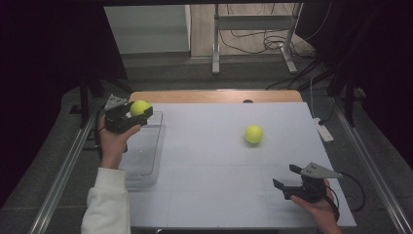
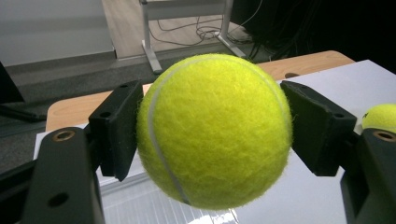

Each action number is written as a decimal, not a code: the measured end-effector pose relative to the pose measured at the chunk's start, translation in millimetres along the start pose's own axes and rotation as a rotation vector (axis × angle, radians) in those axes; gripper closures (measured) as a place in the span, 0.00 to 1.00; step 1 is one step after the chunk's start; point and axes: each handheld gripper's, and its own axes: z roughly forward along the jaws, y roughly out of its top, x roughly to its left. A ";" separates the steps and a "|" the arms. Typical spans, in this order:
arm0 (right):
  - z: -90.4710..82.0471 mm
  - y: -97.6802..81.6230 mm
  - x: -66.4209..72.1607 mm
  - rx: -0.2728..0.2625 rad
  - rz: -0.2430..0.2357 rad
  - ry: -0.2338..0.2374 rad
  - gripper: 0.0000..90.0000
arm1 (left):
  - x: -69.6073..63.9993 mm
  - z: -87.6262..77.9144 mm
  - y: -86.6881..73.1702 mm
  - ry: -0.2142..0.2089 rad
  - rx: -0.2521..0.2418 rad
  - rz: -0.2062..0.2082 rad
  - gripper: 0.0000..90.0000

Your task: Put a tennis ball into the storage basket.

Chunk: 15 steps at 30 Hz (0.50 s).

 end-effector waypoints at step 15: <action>-1.9 1.4 0.8 -0.011 0.002 0.005 0.15 | 14.0 3.7 -0.9 0.051 0.055 -0.023 0.29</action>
